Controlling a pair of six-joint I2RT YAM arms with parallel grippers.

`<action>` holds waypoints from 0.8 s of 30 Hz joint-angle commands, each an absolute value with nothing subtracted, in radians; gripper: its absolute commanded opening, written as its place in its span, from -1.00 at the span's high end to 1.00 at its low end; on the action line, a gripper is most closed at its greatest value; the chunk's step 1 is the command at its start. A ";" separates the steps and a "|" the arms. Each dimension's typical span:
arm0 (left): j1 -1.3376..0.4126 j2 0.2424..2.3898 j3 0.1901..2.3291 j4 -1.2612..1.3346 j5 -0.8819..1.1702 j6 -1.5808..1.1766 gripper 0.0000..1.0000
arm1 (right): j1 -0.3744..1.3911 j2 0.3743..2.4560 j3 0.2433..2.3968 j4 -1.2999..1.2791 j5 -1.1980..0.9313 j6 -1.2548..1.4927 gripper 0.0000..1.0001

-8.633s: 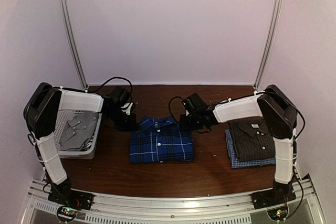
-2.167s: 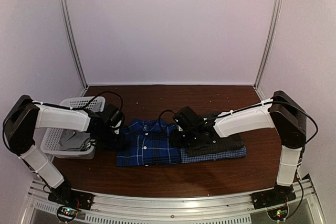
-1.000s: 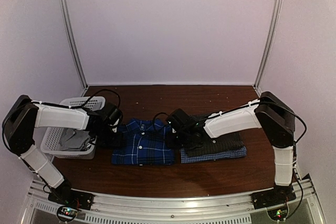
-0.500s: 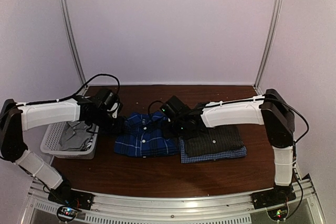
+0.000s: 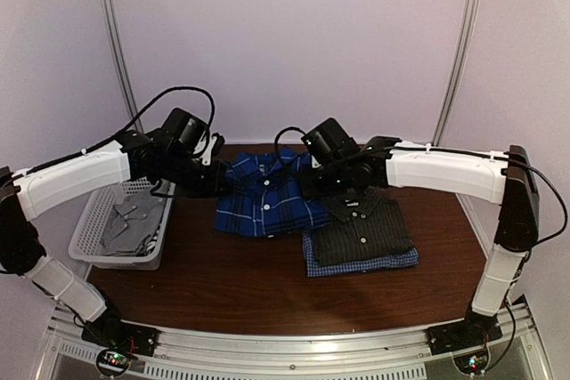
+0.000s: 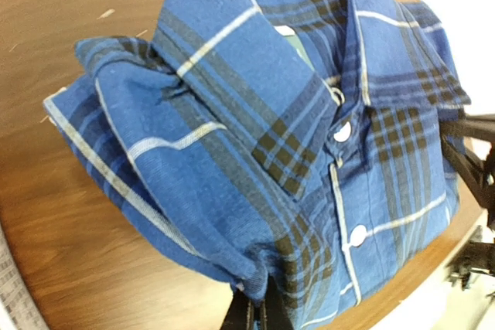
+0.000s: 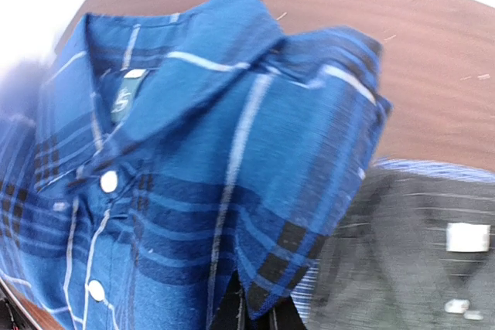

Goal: Fold and stack the long sleeve shirts
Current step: Pick up the square-folded shirt from the center of the board, then place the square-folded shirt on the square-folded shirt.

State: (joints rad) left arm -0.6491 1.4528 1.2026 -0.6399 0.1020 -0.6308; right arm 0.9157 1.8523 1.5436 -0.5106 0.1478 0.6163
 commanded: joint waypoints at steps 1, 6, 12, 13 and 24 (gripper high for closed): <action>-0.719 1.511 1.304 -0.567 0.152 -0.691 1.00 | 0.851 1.703 1.454 -0.541 0.205 0.571 1.00; -0.809 1.651 1.424 -0.501 0.165 -0.748 1.00 | 0.760 1.570 1.319 -0.557 0.204 0.542 1.00; -0.900 1.855 1.636 -0.489 0.177 -0.771 1.00 | 0.659 1.437 1.187 -0.595 0.212 0.513 1.00; -0.910 1.884 1.674 -0.488 0.185 -0.774 1.00 | 0.646 1.419 1.166 -0.603 0.217 0.510 1.00; -0.954 2.053 1.817 -0.488 0.206 -0.791 1.00 | 0.501 1.306 1.006 -0.583 0.165 0.466 1.00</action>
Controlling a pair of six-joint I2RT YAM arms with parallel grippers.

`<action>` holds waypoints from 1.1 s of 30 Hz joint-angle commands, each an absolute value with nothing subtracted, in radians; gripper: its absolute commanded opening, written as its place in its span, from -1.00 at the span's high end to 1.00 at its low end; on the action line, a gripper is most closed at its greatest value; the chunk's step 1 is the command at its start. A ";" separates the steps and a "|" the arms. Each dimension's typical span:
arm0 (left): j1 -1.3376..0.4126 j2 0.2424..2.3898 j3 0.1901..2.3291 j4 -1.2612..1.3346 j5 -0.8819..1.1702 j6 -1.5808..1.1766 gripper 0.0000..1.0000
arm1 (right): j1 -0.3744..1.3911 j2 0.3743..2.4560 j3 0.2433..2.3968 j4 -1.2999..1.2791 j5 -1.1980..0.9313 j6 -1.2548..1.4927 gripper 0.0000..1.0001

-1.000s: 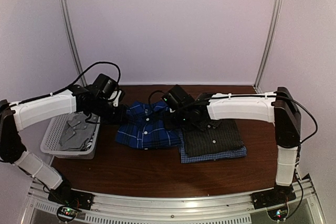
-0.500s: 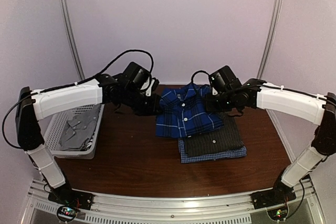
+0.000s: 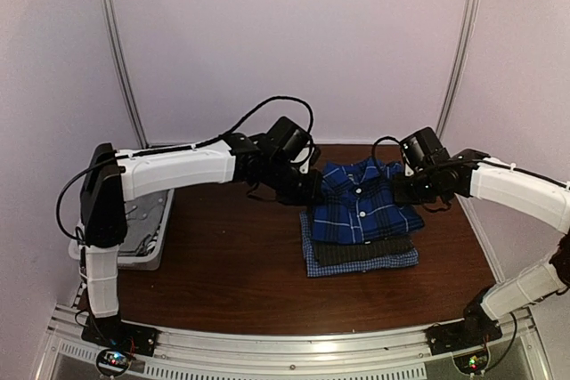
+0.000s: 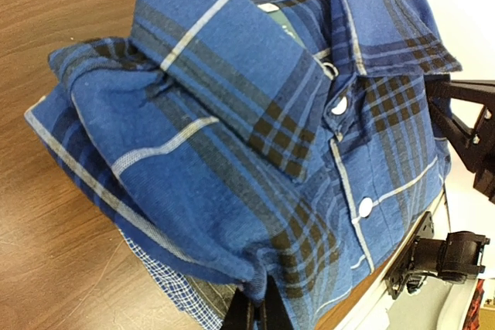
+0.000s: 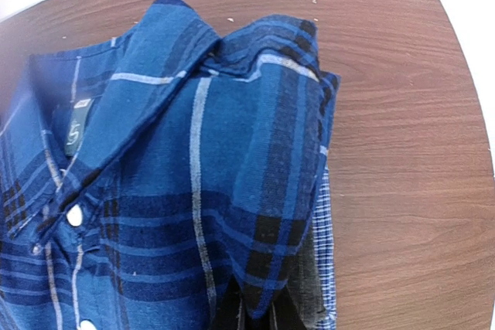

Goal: Fold and stack the long sleeve shirts
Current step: Place the square-folded shirt on the square-folded shirt.

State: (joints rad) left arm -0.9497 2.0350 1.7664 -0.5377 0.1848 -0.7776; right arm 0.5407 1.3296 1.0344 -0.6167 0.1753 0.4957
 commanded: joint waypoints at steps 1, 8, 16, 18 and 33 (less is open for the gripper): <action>-0.953 2.057 1.818 -0.489 0.207 -0.791 1.00 | 0.492 1.309 0.999 -0.574 0.156 0.460 1.00; -0.954 2.075 1.754 -0.470 0.191 -0.799 1.00 | 0.443 1.360 0.932 -0.520 0.124 0.442 1.00; -0.957 2.116 1.611 -0.396 0.189 -0.834 1.00 | 0.398 1.414 0.881 -0.496 0.159 0.426 0.53; -0.962 2.123 1.601 -0.387 0.187 -0.839 1.00 | 0.397 1.407 0.895 -0.519 0.182 0.428 0.30; -0.980 2.106 1.581 -0.353 0.175 -0.879 1.00 | 0.518 1.153 0.913 -0.605 0.123 0.563 0.29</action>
